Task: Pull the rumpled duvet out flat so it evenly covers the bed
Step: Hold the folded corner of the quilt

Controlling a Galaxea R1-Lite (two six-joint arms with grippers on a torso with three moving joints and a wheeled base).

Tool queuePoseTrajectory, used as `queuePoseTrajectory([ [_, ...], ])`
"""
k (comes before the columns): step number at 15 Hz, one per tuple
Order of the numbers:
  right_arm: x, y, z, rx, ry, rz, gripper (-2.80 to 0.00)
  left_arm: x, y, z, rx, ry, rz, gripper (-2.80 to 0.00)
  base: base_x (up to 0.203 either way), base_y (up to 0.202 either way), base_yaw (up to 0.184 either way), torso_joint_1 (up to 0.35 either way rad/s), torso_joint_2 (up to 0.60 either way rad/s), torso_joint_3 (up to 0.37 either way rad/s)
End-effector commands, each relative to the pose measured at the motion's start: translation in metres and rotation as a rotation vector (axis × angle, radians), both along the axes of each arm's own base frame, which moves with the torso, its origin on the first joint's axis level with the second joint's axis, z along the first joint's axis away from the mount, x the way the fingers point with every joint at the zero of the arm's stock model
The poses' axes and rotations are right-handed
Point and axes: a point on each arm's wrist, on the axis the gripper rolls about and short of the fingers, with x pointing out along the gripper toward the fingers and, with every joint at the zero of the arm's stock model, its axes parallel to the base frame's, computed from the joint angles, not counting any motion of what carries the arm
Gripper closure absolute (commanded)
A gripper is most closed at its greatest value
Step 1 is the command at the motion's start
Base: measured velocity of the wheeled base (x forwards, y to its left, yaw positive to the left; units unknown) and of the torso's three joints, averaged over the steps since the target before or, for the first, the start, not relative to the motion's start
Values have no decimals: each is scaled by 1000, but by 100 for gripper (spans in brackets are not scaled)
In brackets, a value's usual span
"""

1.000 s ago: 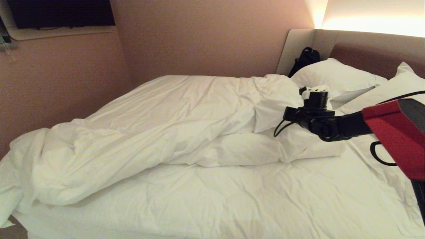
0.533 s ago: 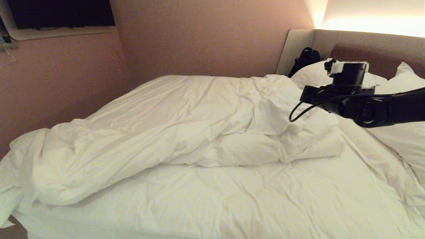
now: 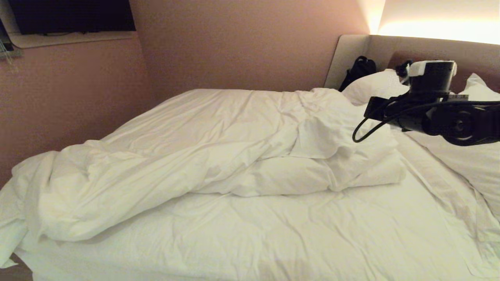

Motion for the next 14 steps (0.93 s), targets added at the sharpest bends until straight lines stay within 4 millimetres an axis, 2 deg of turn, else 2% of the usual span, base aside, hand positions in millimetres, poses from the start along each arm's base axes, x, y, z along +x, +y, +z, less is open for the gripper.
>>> queuePoseTrajectory([
  [1,25,1,-28,-5,57,-6,0,0,0,0,-1,-1,1,0,0,0,0,0,0,0],
  [5,57,-10,-42,-1,54,-39,0,0,0,0,-1,0,1,0,0,0,0,0,0,0],
  [6,66,-11,-48,-1,60,-42,-280,0,0,0,-1,0,1,0,0,0,0,0,0,0],
  [9,97,-11,-69,-7,85,-56,-280,0,0,0,-1,-1,1,0,0,0,0,0,0,0],
  [11,116,-14,-90,-9,120,-68,-280,0,0,0,-1,0,1,0,0,0,0,0,0,0],
  [14,129,-14,-119,-24,172,-65,-280,0,0,0,-1,0,1,0,0,0,0,0,0,0],
])
